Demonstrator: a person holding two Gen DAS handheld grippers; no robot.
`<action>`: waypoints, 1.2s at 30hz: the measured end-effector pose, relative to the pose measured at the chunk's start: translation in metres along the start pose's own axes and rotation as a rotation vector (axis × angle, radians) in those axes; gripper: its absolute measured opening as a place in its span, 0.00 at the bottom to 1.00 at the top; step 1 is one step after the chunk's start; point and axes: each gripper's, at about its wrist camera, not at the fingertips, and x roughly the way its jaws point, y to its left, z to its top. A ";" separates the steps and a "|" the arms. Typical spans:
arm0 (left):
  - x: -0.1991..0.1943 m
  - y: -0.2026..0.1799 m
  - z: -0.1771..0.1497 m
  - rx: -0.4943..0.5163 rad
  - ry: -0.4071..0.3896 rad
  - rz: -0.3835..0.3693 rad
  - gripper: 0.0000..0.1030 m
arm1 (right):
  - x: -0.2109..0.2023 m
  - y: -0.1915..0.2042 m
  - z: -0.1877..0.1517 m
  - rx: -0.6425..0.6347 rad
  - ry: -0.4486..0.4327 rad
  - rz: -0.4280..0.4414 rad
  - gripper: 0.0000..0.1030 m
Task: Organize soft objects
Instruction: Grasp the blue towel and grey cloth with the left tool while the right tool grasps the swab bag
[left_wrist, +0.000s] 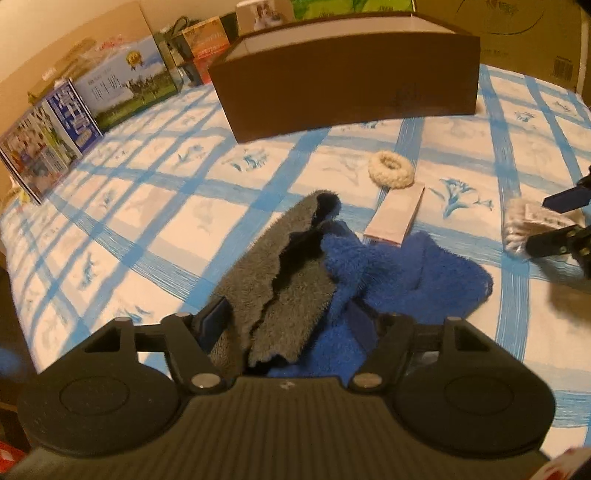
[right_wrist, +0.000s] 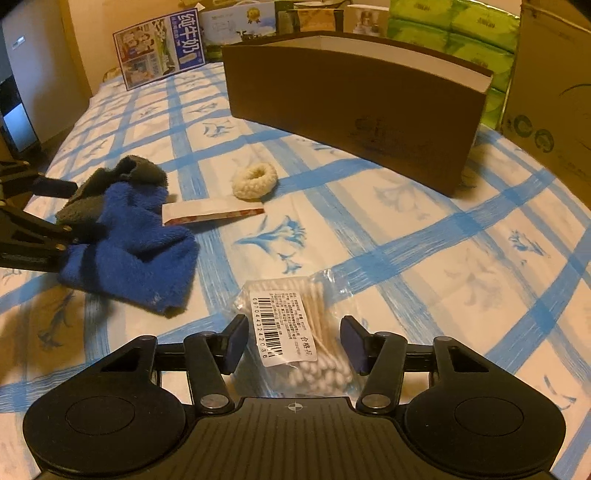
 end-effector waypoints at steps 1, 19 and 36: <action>0.000 0.001 -0.001 -0.019 0.001 -0.024 0.49 | -0.001 -0.001 0.000 0.009 0.000 -0.001 0.53; -0.062 0.015 -0.046 -0.167 0.035 -0.047 0.33 | -0.021 -0.010 -0.017 0.088 0.015 -0.008 0.46; -0.021 -0.004 -0.031 -0.136 0.053 0.002 0.18 | -0.015 -0.003 -0.012 0.069 0.014 0.012 0.57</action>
